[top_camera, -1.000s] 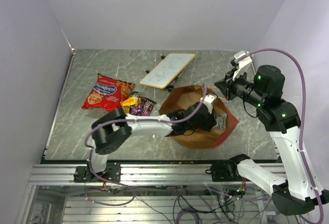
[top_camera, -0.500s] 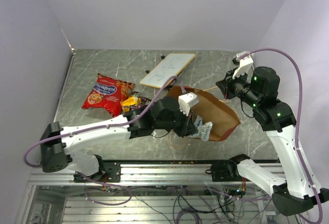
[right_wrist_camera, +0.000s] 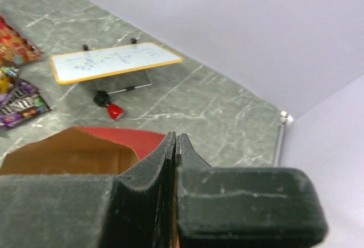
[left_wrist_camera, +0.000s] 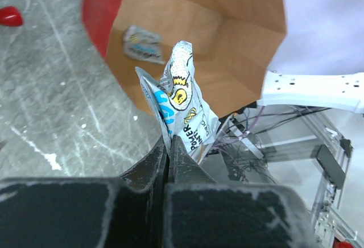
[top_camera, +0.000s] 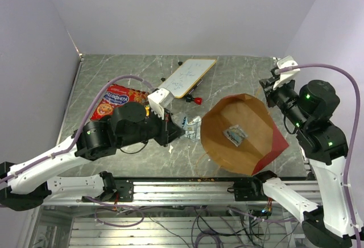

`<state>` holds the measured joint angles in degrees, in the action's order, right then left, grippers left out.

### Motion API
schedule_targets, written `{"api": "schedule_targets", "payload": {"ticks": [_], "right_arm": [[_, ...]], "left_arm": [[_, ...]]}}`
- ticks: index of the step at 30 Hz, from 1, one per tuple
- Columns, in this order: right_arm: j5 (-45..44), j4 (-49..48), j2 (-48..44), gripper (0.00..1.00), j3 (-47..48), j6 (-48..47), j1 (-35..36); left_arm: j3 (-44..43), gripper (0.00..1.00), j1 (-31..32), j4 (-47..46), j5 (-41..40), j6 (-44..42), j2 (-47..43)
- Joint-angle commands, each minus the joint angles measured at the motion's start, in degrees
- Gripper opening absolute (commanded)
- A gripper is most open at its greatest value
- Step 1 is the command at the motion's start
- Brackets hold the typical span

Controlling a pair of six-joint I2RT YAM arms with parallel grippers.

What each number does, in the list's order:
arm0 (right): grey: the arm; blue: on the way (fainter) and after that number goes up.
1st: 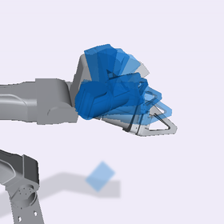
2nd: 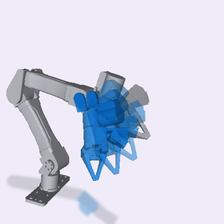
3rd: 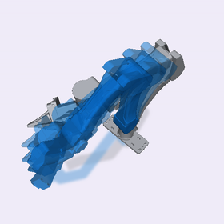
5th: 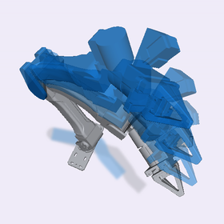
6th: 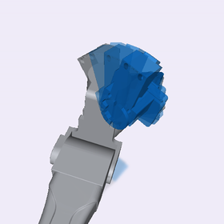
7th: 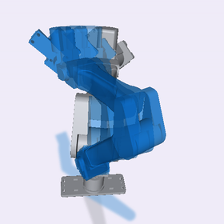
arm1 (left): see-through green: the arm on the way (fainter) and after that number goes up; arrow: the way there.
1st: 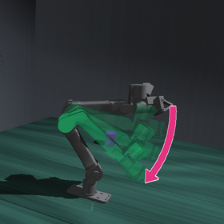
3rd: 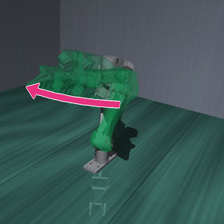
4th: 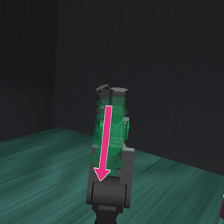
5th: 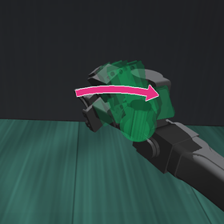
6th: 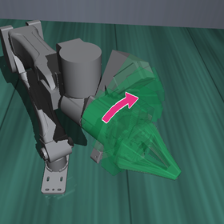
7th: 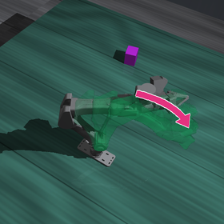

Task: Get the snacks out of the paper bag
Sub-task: Place the snack at the center of the board.

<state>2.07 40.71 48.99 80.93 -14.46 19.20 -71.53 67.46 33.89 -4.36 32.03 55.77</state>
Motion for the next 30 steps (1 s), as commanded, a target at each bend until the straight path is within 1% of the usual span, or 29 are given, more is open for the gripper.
{"api": "schedule_targets", "payload": {"ticks": [1, 3, 5, 7, 9, 12, 14, 16, 20, 23, 27, 30], "right_arm": [[-1.68, -3.89, 0.46, 0.0, 0.59, -11.82, 0.14], [2.41, -4.73, 0.55, 0.0, -1.37, -13.28, 0.14], [11.41, -3.28, 0.21, 0.0, -3.98, -13.95, 0.13], [20.22, -2.05, -0.34, 0.0, -6.81, -11.43, 0.16], [26.51, -2.04, -1.95, 0.0, -9.75, -6.13, 0.19], [31.85, -8.05, -7.6, 0.0, -16.77, 3.48, 0.18], [35.61, -9.27, -9.96, 0.0, -20.37, 7.0, 0.15], [35.98, -7.98, -10.71, 0.0, -21.23, 9.45, 0.15], [34.43, -4.64, -11.7, 0.0, -21.33, 9.02, 0.19], [30.15, -3.33, -12.32, 0.0, -20.76, 8.58, 0.18], [27.8, -2.76, -11.38, 0.0, -19.46, 8.49, 0.15], [25.22, -3.4, -10.16, 0.0, -18.33, 9.99, 0.14]], "left_arm": [[-0.35, 0.07, -0.53, 6.26, -5.57, 1.42, -1.05], [-0.73, 0.07, -0.58, 8.18, -7.47, 2.67, -1.2], [-0.74, 0.07, -0.58, 10.07, -9.76, 4.26, -1.19], [-0.28, 0.07, -0.71, 11.44, -11.67, 5.56, -1.27], [0.54, 0.07, -0.83, 12.12, -13.01, 6.79, -1.8], [2.43, 0.07, -1.01, 12.35, -14.26, 8.34, -3.05], [3.85, 0.07, -1.17, 11.77, -14.8, 8.98, -3.86], [4.55, 0.07, -1.46, 11.4, -15.45, 8.89, -3.94], [3.67, 0.07, -4.21, 12.48, -16.36, 7.84, -1.2], [2.01, 0.07, -9.88, 12.92, -13.85, 5.32, 2.7], [1.13, 0.07, -18.0, 12.39, -10.22, 1.75, 7.06], [0.89, 0.07, -25.96, 12.45, -6.4, -1.08, 10.96]]}}
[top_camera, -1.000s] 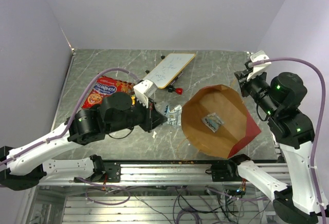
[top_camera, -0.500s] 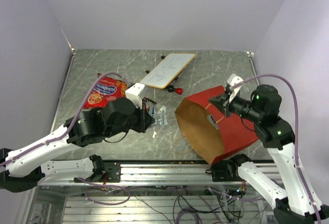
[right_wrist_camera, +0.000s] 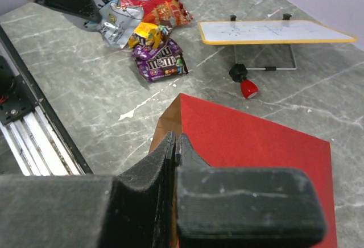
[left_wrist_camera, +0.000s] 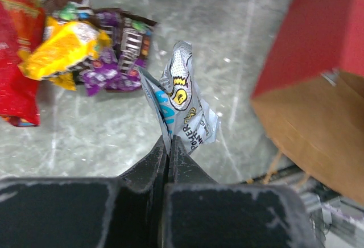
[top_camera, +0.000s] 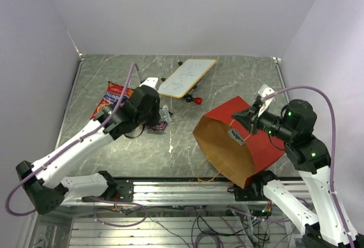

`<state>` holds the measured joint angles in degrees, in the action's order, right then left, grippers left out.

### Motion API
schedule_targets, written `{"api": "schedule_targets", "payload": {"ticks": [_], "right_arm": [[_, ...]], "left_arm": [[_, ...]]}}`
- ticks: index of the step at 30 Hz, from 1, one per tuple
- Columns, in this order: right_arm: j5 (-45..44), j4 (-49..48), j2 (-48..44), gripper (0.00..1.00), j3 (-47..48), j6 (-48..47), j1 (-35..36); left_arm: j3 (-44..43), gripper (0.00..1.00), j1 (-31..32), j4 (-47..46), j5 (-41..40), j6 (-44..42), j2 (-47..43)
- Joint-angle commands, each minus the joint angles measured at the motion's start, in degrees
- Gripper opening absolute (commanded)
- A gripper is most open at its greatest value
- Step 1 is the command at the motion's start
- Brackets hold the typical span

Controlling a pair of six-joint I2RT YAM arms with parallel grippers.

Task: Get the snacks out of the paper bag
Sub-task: Place the snack at the center of the board.

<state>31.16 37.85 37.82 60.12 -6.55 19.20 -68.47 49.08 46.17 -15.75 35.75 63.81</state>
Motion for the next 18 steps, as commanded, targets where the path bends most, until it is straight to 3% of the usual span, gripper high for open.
{"api": "schedule_targets", "payload": {"ticks": [1, 11, 18], "right_arm": [[-4.54, -0.78, 1.47, 0.0, 2.9, 2.48, 0.18], [-8.17, -1.73, 7.21, 0.0, 9.78, 0.6, 0.18], [-6.81, -0.56, 12.0, 0.0, 13.77, -3.48, 0.16]], "left_arm": [[-2.22, 0.07, -10.54, 0.37, 6.41, -5.75, 4.31], [-6.46, 0.07, -33.11, -1.54, 15.42, -12.69, 21.29], [-6.07, 0.07, -40.55, -7.99, 26.48, -10.2, 29.84]]}}
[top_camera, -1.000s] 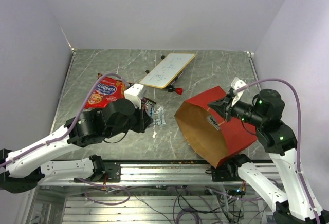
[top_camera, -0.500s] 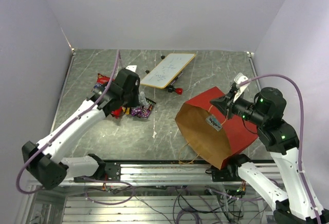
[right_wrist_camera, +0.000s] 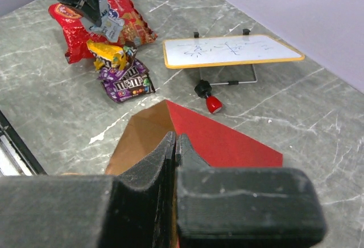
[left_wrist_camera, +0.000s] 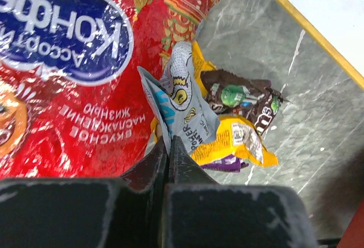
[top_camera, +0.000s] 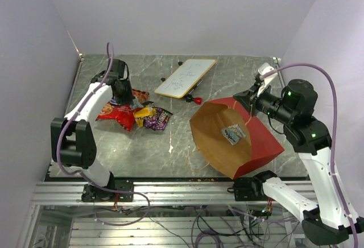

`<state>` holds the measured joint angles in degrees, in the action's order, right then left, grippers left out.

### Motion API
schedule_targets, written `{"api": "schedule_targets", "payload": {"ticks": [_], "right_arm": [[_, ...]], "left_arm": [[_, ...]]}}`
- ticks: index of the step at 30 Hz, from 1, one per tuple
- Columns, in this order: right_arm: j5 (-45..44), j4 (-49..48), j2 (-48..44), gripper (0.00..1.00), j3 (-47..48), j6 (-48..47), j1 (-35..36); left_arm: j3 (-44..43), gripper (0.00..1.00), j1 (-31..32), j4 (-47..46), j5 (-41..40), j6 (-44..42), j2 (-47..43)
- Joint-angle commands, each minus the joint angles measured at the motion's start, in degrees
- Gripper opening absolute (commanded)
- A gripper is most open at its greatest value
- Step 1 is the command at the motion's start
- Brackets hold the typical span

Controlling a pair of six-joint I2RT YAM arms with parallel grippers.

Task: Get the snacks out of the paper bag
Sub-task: Place the snack at the center of the board, then take out the snack from the paper bag.

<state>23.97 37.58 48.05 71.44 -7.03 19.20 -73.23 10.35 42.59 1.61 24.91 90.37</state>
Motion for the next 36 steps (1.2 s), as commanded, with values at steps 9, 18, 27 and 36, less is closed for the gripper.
{"api": "schedule_targets", "payload": {"ticks": [9, 18, 27, 36], "right_arm": [[2.61, -0.39, 3.34, 0.0, 1.79, -6.28, 0.15], [4.48, -0.37, 1.68, 0.0, 1.43, -4.69, 0.16], [4.51, 1.49, -0.91, 0.0, 1.22, -3.0, 0.16], [4.65, 1.14, -1.94, 0.0, 1.8, -1.43, 0.17]], "left_arm": [[5.57, 0.52, -4.88, -7.87, 10.07, 2.18, -0.61], [9.17, 0.88, -2.48, -7.65, 15.9, 4.1, -15.24], [12.64, 0.81, 23.49, -13.8, 13.1, 14.57, -23.88], [10.0, 0.55, 55.42, -22.61, -7.11, 15.48, -22.31]]}}
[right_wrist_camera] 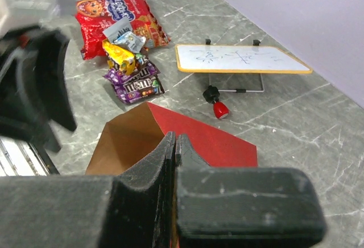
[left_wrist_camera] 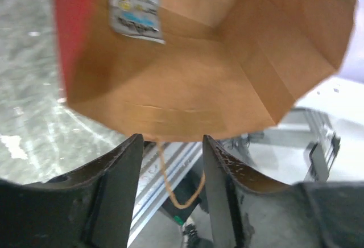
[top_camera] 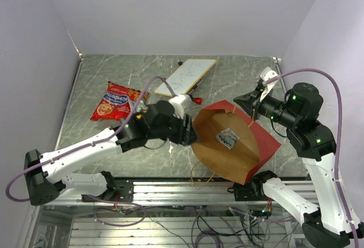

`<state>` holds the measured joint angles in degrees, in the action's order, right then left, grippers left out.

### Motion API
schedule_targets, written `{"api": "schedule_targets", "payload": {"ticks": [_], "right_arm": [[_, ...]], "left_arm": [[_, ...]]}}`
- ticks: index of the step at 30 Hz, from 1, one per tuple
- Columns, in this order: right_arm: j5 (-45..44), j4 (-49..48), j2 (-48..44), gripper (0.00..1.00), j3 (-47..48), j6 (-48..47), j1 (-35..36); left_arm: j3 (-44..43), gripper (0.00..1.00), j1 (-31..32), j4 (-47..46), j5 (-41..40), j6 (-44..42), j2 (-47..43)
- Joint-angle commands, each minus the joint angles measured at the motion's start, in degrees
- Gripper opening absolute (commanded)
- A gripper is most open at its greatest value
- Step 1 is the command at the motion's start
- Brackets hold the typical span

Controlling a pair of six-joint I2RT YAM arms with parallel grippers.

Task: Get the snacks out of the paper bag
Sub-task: Take out the snack from the paper bag.

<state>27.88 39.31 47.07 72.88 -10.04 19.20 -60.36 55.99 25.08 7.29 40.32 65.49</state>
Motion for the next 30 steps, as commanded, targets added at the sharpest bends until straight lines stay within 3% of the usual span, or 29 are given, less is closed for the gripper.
{"api": "schedule_targets", "payload": {"ticks": [1, 4, 12, 21, 27, 30], "right_arm": [[0.98, -0.8, -1.05, 0.0, 0.26, 1.87, 0.15], [1.42, -1.04, -1.0, 0.0, 0.16, 2.55, 0.15], [1.2, -0.44, -0.22, 0.0, 0.99, 2.9, 0.17], [2.76, -0.35, 2.7, 0.0, 2.82, 3.17, 0.18], [3.22, 1.07, 4.81, 0.0, 5.21, 2.5, 0.2], [3.15, 2.0, 4.96, 0.0, 5.85, 2.41, 0.16]], "left_arm": [[-3.91, 0.52, 12.74, -5.35, -15.04, -0.79, 4.18], [-7.67, 0.39, 19.38, -5.73, -20.27, -4.09, 10.48], [-15.81, 0.29, 24.34, -7.3, -28.51, -14.4, 25.78], [-12.63, 0.35, 24.43, -20.14, -33.7, -23.11, 34.14], [-9.29, 0.36, 22.41, -26.26, -31.42, -24.99, 37.38], [-8.93, 0.44, 21.55, -28.55, -29.69, -24.67, 39.32]]}}
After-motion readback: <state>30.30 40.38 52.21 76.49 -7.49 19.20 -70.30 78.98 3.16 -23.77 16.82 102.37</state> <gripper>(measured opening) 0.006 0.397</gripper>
